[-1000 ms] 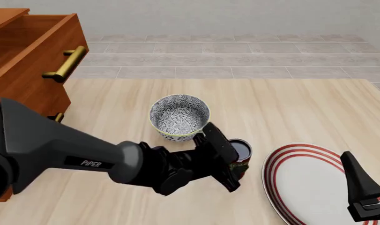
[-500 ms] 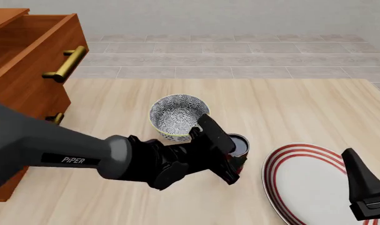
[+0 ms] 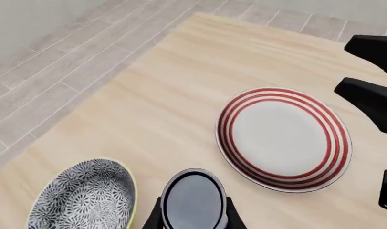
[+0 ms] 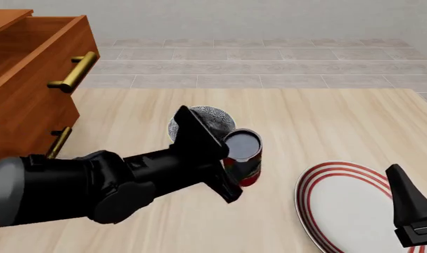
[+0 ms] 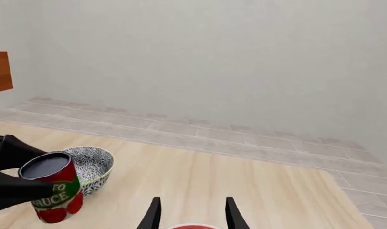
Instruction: Put the ketchup in the top drawer of the cabinet.
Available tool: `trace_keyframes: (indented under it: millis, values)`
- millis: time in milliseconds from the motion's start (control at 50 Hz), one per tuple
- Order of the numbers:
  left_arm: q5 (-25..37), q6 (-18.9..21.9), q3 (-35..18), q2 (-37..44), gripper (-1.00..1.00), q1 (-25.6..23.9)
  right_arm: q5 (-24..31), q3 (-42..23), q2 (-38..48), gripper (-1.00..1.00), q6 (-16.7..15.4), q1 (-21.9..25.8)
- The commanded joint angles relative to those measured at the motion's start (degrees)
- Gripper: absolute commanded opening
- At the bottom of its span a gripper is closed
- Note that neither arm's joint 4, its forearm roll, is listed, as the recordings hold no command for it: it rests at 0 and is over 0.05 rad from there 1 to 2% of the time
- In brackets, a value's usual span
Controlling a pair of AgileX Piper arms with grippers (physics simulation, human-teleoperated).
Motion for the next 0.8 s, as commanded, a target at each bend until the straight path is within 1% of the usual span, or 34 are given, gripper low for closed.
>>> trace_keyframes:
  millis: [20,40,120,200,220,240,260,320,360,380,460,500,520,540,580,600,660,680,720,800]
  values:
    - [1.56,2.48,6.2,-12.73,-1.0,1.05,0.1,0.0,0.01,1.0,-0.21,0.01]
    - [2.0,3.21,6.92,-14.22,-1.0,1.37,0.01,0.0,0.02,1.0,-0.12,-0.05]
    - [4.28,2.54,8.01,-18.71,-1.0,0.83,-0.12,0.0,0.0,1.0,0.49,-0.18]
    - [6.15,2.41,8.28,-21.08,-1.0,0.69,-0.08,0.0,0.0,1.0,0.46,-0.11]
    - [7.18,1.17,9.01,-23.45,-1.0,1.85,-0.19,0.0,0.04,1.0,0.59,-0.06]
    - [7.21,1.17,9.02,-23.48,-1.0,1.85,-0.19,0.0,0.04,1.0,0.59,-0.06]
    - [7.81,0.33,9.4,-24.2,-1.0,2.64,-0.22,0.0,0.03,1.0,0.57,-0.09]
    - [8.52,0.01,10.77,-25.94,-1.0,3.28,-34.6,0.0,34.41,1.0,0.84,-0.46]
    - [9.57,0.72,11.64,-27.8,-1.0,4.51,-57.52,0.0,57.32,1.0,0.92,-0.51]
    - [10.98,-0.08,11.84,-29.1,-1.0,5.78,-64.5,0.0,63.95,1.0,0.93,-0.45]
    - [13.03,-0.05,12.46,-32.63,-1.0,6.76,-64.54,0.0,63.96,1.0,0.91,-0.45]
    - [14.95,-0.16,13.33,-36.65,-1.0,9.07,-64.52,0.0,63.84,1.0,0.83,-0.45]
    - [16.33,-0.83,13.77,-39.22,-1.0,10.04,-64.48,0.0,63.78,1.0,0.81,-0.45]
    - [16.99,-1.18,14.07,-39.46,-1.0,10.26,-64.45,0.0,63.74,1.0,0.82,-0.47]
    - [18.36,-1.33,15.8,-42.69,-1.0,11.5,-64.45,0.0,63.72,1.0,0.81,-0.56]
    - [19.13,-1.06,16.3,-43.67,-1.0,12.48,-64.49,0.0,63.77,1.0,0.84,-0.59]
    - [20.01,-0.65,17.61,-45.71,-1.0,12.49,-64.55,0.0,63.98,1.0,0.74,-0.4]
    - [21.2,-0.43,18.09,-46.64,-1.0,13.17,-64.56,0.0,64.11,1.0,0.57,-0.22]
    - [22.0,-0.46,18.46,-47.68,-1.0,13.36,-64.56,0.0,64.17,1.0,-0.28,0.08]
    - [24.95,-1.19,17.87,-50.51,-1.0,15.19,-64.56,0.0,64.25,1.0,-0.43,0.24]
